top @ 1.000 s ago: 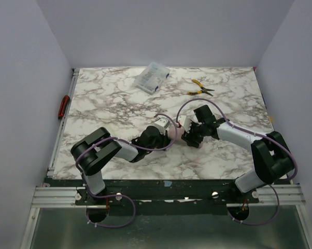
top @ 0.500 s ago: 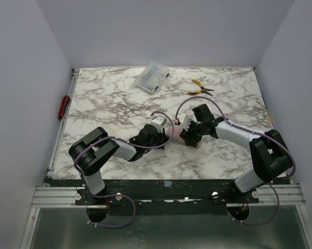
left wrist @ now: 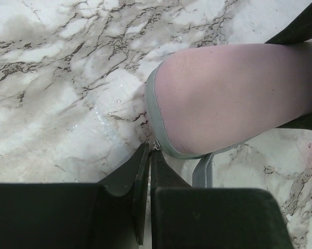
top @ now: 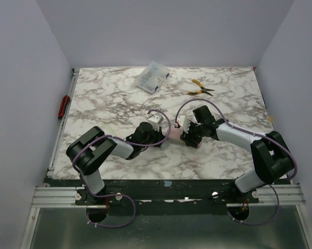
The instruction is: Open the umbrella
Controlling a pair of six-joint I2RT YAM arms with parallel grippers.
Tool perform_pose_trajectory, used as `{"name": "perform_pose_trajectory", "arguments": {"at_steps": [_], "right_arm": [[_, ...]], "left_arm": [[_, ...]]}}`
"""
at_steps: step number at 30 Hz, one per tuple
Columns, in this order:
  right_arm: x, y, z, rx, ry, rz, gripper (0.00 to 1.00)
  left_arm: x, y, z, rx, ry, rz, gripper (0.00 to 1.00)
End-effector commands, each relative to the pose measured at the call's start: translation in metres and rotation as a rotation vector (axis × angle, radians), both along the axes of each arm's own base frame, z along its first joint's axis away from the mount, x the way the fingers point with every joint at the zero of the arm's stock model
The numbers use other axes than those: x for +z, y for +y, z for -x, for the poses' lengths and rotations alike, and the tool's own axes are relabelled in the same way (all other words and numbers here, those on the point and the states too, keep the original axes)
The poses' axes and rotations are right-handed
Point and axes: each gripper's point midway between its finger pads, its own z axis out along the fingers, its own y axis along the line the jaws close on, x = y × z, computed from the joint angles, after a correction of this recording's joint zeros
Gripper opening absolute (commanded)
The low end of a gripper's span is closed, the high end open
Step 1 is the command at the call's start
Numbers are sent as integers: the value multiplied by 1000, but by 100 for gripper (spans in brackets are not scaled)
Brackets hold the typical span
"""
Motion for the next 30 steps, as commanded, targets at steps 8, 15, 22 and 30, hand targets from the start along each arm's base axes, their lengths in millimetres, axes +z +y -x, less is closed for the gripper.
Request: {"name": "perform_pose_trajectory", "arguments": {"at_steps": [8,15,22,30], "right_arm": [[-50,-66,93,519,252,290,1],[-58,-69,85,863,178,326,1],[-63,-79,74,1175,114,404,3],[-63,-90,77,1351,121,445,3]], "left_arm": [[1,9,0,-95,-48,-17,0],[-1,5,11,-130,-11,13,0],[-7,3,11,-118,29,12,0],[-4,14,10,-78,41,8,0]]}}
